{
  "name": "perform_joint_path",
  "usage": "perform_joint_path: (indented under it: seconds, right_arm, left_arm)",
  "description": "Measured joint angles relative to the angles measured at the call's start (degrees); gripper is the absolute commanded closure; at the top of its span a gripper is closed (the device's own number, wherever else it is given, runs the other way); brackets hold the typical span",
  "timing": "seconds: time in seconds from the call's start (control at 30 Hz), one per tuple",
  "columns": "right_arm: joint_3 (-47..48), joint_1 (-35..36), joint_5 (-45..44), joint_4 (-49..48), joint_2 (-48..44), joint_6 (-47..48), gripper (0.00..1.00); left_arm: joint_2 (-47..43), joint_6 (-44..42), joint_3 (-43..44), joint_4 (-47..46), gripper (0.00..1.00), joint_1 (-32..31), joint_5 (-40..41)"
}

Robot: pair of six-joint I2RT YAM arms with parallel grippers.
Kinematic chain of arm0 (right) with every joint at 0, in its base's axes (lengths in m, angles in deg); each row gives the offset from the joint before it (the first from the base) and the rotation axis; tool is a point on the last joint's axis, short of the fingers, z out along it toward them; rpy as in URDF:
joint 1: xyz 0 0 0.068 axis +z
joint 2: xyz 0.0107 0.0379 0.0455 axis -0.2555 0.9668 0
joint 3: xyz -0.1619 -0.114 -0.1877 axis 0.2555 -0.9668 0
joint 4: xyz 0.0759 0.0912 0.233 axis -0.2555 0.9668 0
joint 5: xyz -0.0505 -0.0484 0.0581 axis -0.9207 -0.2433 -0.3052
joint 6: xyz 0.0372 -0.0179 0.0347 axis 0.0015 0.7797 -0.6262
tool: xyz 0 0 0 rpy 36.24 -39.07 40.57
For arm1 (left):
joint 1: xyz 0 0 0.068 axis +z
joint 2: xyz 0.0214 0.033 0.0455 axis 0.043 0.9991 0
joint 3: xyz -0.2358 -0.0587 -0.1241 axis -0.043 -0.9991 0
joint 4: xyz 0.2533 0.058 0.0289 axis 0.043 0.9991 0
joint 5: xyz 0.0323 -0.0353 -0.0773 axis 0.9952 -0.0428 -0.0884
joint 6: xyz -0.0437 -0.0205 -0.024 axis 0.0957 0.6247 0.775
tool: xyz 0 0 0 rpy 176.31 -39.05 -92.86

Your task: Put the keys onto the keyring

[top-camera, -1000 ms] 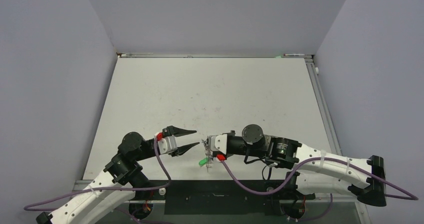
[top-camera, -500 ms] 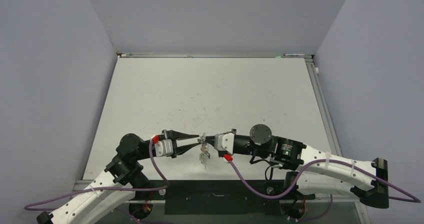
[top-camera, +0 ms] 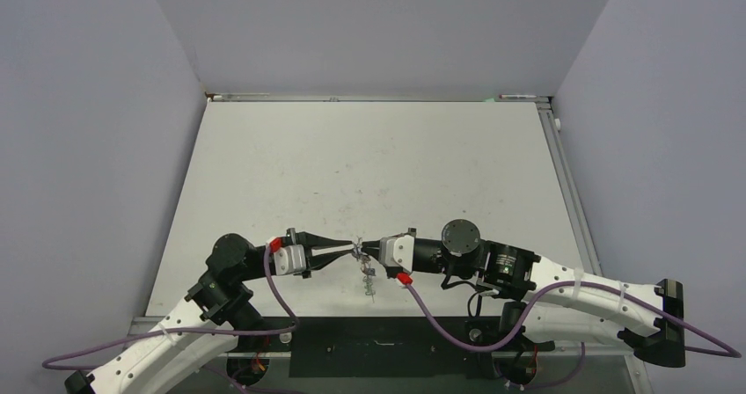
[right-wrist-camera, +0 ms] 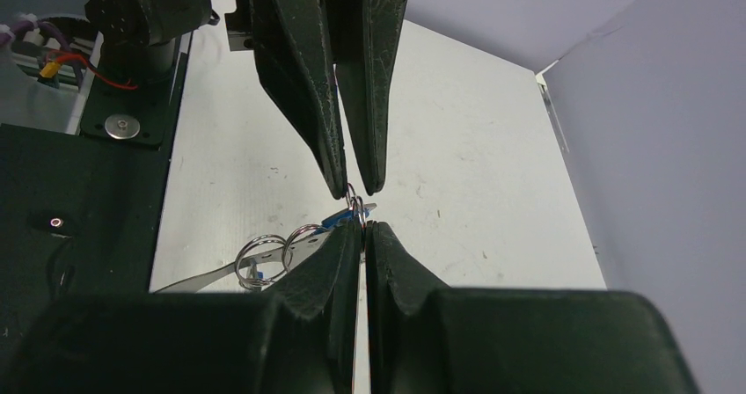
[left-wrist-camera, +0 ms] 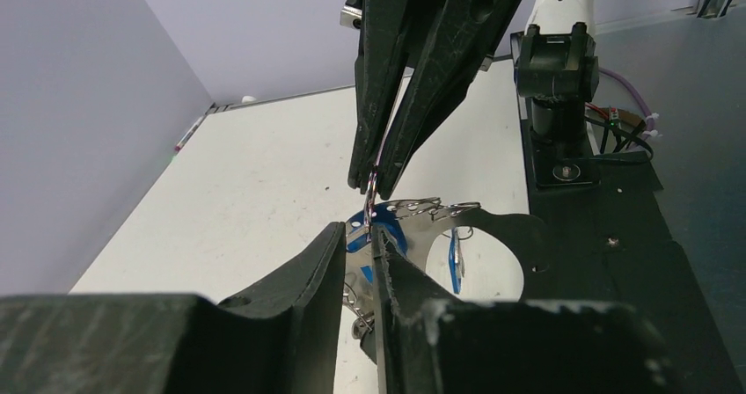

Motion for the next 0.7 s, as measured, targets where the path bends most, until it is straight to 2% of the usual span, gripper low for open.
perform_joint_path:
  seconds: [0.37,0.53,0.7]
  right_arm:
    - [0.0,0.0,0.8,0.0,0.1,-0.3,0.95]
    - [0.0,0.0,1.3,-0.6,0.1,-0.7,0.95]
    - [0.0,0.0,1.5,-1.0,0.3,-0.9,0.95]
  left_arm:
    - [0.4,-0.2,0.0,0.0,0.93,0.0,-0.8]
    - [0.9,-0.2,0.0,0.0,0.87,0.0,-1.0]
    - [0.8,-0.1,0.0,0.0,1.00,0.0,-1.5]
